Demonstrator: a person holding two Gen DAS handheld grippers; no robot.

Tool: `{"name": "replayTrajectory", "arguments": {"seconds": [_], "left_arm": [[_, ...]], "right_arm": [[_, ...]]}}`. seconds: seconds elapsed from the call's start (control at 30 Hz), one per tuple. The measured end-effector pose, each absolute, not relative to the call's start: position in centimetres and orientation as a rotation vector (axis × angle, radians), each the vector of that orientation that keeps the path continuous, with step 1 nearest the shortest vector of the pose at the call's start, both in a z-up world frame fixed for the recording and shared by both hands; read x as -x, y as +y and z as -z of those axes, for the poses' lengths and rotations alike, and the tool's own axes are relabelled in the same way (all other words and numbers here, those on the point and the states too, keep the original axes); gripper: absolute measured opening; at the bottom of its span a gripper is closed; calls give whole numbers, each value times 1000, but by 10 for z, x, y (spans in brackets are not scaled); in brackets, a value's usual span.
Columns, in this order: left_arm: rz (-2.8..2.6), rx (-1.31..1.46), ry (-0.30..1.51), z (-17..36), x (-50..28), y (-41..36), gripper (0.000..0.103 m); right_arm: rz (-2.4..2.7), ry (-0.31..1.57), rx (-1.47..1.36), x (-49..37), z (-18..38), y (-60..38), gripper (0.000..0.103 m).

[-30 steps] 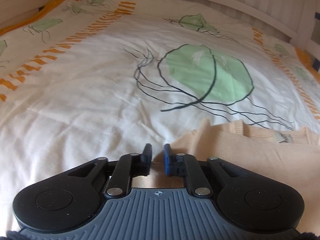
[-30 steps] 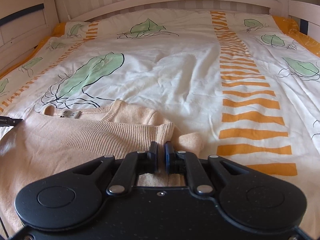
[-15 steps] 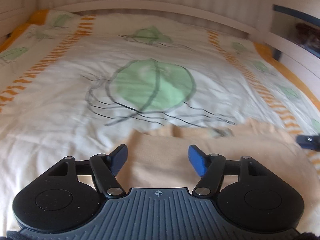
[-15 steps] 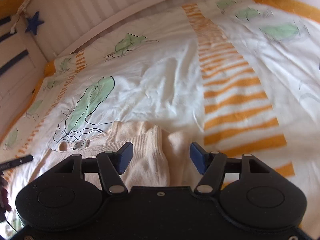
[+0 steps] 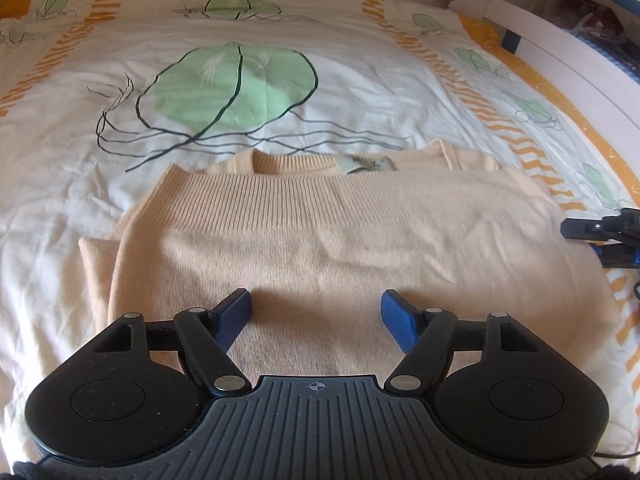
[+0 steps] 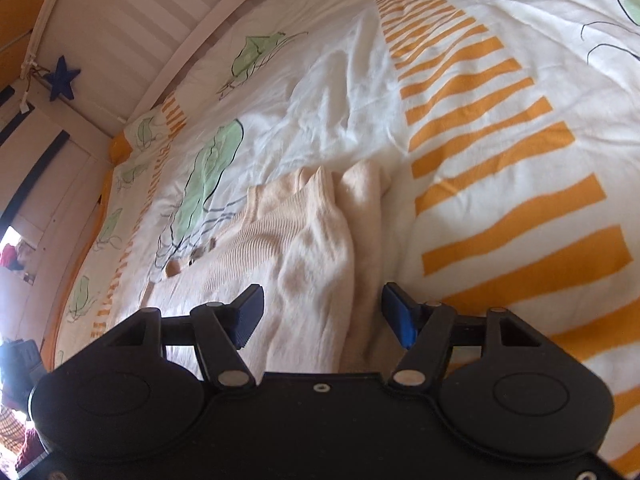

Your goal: Fold small clothes

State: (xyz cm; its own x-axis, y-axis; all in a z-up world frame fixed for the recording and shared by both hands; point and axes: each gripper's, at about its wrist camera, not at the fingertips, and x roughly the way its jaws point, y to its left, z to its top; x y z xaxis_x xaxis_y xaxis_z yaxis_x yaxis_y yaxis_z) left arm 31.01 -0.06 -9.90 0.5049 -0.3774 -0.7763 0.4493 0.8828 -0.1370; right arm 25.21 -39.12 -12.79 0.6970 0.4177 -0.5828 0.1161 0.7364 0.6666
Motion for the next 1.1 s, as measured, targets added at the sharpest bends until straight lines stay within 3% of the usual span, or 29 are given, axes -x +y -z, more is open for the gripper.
{"name": "replayTrajectory", "arguments": {"seconds": [0.2, 0.43, 0.57, 0.67, 1.1], "left_arm": [[492, -99, 943, 105, -312, -6, 84], [470, -65, 960, 110, -313, -15, 102], [462, -74, 995, 104, -319, -19, 101], [470, -2, 947, 94, -320, -15, 93], [393, -109, 961, 85, -345, -67, 93]], "right_arm": [[-210, 821, -696, -248, 128, -374, 76], [-268, 805, -664, -253, 130, -363, 101], [-265, 798, -599, -253, 130, -352, 103], [-265, 807, -554, -252, 128, -347, 103], [-235, 874, -656, -260, 125, -355, 103]]}}
